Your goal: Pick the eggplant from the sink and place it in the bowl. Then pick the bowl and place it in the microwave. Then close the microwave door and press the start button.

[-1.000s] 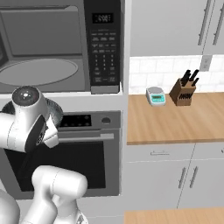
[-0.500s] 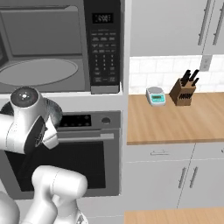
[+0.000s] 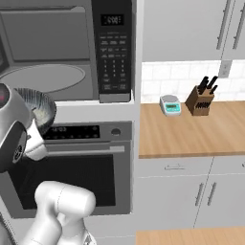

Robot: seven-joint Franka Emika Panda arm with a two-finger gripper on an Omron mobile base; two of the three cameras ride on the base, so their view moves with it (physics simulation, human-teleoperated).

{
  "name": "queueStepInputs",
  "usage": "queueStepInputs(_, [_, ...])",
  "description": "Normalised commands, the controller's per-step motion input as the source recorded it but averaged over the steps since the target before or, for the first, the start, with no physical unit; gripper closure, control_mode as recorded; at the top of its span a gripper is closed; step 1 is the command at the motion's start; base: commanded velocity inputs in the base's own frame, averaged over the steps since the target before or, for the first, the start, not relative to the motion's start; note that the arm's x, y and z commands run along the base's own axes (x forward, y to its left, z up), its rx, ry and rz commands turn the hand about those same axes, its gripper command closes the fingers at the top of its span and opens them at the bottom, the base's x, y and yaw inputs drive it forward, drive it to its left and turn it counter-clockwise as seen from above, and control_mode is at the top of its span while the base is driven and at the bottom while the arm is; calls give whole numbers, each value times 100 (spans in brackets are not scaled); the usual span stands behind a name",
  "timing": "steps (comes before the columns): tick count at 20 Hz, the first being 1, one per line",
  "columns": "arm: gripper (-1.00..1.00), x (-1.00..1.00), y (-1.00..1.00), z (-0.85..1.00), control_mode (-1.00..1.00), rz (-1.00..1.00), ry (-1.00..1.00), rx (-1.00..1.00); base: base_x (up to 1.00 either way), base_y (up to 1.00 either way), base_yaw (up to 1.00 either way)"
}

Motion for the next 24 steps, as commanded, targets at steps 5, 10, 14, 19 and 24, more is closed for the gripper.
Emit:
queueStepInputs(5, [100, 41, 19, 36, -100, -9, 2, 0, 0, 0, 0])
queueStepInputs(10, [100, 74, 47, 3, -100, -14, 1, -2, 0, 0, 0])
queueStepInputs(14, [100, 72, 30, 5, -100, -8, 0, 0, 0, 0, 0])
queueStepInputs(19, [100, 69, 10, 9, -100, -1, -2, 0, 0, 0, 0])
queueStepInputs(24, [100, 28, 36, 45, -100, 0, -7, -3, 0, 0, 0])
